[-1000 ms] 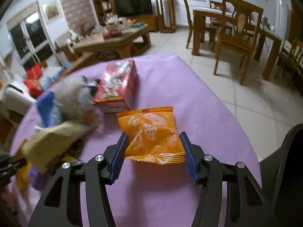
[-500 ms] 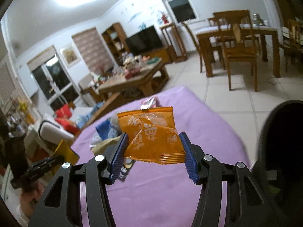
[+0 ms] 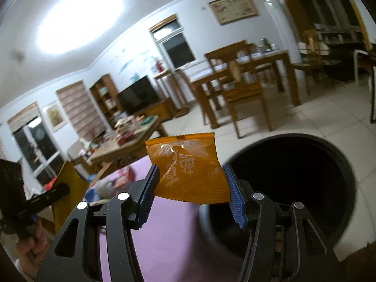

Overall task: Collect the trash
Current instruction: 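Carry the yellow packet and orange bag to the bin and release both, then grasp the foil pouch with the left tool while the right tool grasps another red milk carton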

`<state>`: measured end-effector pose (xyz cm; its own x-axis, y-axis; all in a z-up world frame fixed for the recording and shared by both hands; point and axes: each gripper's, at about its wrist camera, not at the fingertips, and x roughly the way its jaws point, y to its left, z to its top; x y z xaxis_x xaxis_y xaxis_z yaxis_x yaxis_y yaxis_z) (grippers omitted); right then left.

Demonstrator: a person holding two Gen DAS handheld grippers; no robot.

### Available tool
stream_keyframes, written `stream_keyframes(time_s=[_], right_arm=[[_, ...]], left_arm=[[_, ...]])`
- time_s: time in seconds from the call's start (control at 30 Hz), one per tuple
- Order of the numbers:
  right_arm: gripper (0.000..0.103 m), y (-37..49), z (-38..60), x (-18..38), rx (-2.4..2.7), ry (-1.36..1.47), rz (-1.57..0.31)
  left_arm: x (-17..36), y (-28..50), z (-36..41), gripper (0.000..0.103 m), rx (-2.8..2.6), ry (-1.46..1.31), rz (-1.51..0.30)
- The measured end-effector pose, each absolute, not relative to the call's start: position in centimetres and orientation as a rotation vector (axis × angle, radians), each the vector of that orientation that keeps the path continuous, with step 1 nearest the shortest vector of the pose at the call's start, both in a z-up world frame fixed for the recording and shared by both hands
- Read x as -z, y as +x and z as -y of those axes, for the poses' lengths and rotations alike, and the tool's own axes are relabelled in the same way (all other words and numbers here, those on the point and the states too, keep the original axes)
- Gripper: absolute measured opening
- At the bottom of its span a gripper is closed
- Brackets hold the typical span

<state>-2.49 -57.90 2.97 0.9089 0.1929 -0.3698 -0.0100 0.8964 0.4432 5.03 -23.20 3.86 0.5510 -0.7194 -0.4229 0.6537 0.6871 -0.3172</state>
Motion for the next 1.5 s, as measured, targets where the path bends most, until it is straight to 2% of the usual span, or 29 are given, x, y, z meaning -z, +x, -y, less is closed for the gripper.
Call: stream_keyframes(time_s=[0.4, 1.07, 1.17, 1.23, 1.27, 1.33, 1.37, 1.4, 1.5], right_arm=[[0.055, -6.3, 66.0, 0.1, -0.006, 0.533, -0.418], [0.055, -2.3, 67.9, 2.8, 0.034, 0.606, -0.464], [0.058, -2.2, 68.0, 2.8, 0.034, 0.607, -0.459], [0.066, -2.2, 67.8, 2.6, 0.043, 0.609, -0.449], [0.074, -2.3, 67.6, 2.4, 0.047, 0.611, -0.44], [0.081, -2.4, 67.5, 2.3, 0.047, 0.615, -0.418], [0.084, -2.5, 67.5, 2.1, 0.049, 0.614, -0.413], [0.086, -2.5, 67.3, 2.0, 0.051, 0.611, -0.409], [0.087, -2.7, 66.7, 1.5, 0.048, 0.605, -0.406]], left_arm=[[-1.7, 6.3, 34.6, 0.015, 0.981, -0.076, -0.61], [2.1, 9.5, 41.2, 0.015, 0.98, -0.042, -0.705], [2.0, 9.7, 41.8, 0.017, 0.98, -0.029, -0.709], [1.9, 9.7, 42.1, 0.019, 0.976, -0.016, -0.707], [1.9, 9.6, 42.2, 0.021, 0.974, -0.002, -0.707], [1.7, 9.4, 42.0, 0.045, 0.963, 0.011, -0.702], [1.4, 9.3, 41.7, 0.069, 0.952, 0.009, -0.69], [1.1, 9.1, 41.2, 0.083, 0.937, -0.004, -0.663], [0.2, 8.9, 40.2, 0.084, 0.931, -0.019, -0.641]])
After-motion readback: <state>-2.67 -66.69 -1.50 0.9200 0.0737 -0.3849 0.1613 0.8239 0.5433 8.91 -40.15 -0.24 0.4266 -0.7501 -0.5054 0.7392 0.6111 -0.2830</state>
